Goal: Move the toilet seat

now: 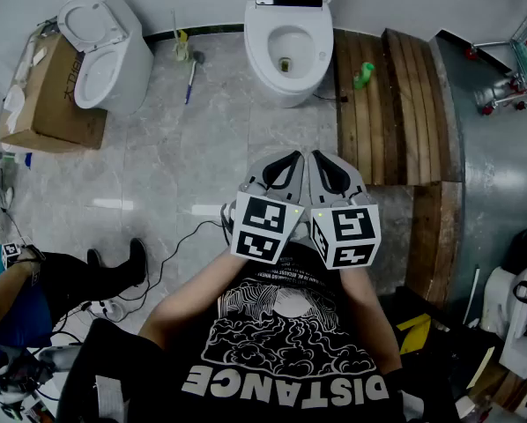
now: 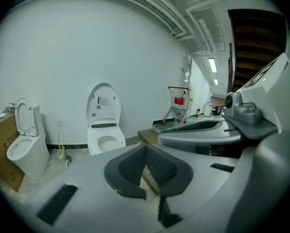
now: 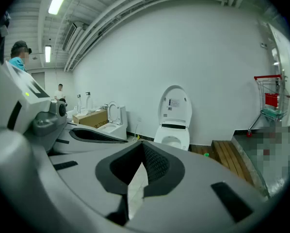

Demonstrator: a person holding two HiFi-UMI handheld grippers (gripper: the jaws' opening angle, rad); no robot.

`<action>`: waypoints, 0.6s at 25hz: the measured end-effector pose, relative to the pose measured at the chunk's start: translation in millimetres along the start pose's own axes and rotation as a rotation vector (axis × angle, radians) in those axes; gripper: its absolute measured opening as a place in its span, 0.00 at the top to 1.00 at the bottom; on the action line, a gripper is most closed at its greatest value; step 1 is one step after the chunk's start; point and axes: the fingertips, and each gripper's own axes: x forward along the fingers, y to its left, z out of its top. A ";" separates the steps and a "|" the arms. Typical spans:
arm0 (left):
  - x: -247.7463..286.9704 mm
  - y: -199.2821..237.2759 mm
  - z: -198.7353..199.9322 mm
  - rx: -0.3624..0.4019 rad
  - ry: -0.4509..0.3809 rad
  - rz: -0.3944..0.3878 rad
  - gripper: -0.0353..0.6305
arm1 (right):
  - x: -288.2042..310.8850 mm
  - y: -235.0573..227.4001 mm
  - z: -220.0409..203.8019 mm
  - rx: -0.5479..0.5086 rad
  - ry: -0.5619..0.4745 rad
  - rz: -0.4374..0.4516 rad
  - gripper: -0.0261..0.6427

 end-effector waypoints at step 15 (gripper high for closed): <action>6.5 14.0 3.0 -0.008 -0.009 -0.004 0.93 | 8.7 -2.0 0.9 0.035 -0.013 -0.021 0.93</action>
